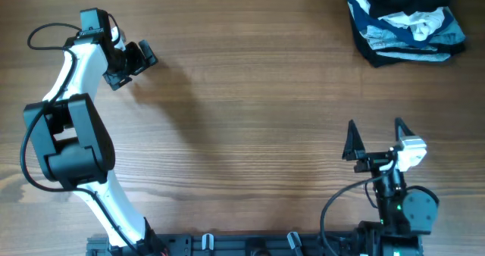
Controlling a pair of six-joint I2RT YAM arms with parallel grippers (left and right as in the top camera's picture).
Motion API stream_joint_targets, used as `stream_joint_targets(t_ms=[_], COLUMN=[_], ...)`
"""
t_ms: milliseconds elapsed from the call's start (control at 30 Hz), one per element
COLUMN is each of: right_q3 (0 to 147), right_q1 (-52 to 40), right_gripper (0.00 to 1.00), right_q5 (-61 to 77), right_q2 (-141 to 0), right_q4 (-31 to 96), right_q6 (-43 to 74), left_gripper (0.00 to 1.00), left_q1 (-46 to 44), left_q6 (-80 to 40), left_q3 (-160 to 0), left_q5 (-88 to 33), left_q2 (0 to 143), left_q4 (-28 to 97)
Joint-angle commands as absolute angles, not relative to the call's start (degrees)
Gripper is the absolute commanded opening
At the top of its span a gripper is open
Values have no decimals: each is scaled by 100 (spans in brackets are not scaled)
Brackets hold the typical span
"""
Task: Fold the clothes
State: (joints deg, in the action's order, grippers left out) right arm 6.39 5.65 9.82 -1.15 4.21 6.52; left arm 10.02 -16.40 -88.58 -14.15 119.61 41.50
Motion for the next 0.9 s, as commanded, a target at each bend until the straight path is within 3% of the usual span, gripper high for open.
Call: stream_joint_targets(t_ms=[0, 700, 867], right_q3=[416, 56, 56], right_q1=[530, 530, 530], right_gripper=[100, 100, 99], right_q5=[764, 657, 657], right_q2=[-16, -54, -54], right_q4=[360, 5, 5], right_q6=[1087, 1066, 1066], left_gripper=[100, 100, 100], left_q1=[980, 980, 1000], left_q6=[-1527, -1525, -1697], left_q3=[-8895, -8895, -8895], left_q5=[-1382, -1380, -1374], left_q2=[11819, 11819, 11649], left_q4=[4139, 4121, 3109])
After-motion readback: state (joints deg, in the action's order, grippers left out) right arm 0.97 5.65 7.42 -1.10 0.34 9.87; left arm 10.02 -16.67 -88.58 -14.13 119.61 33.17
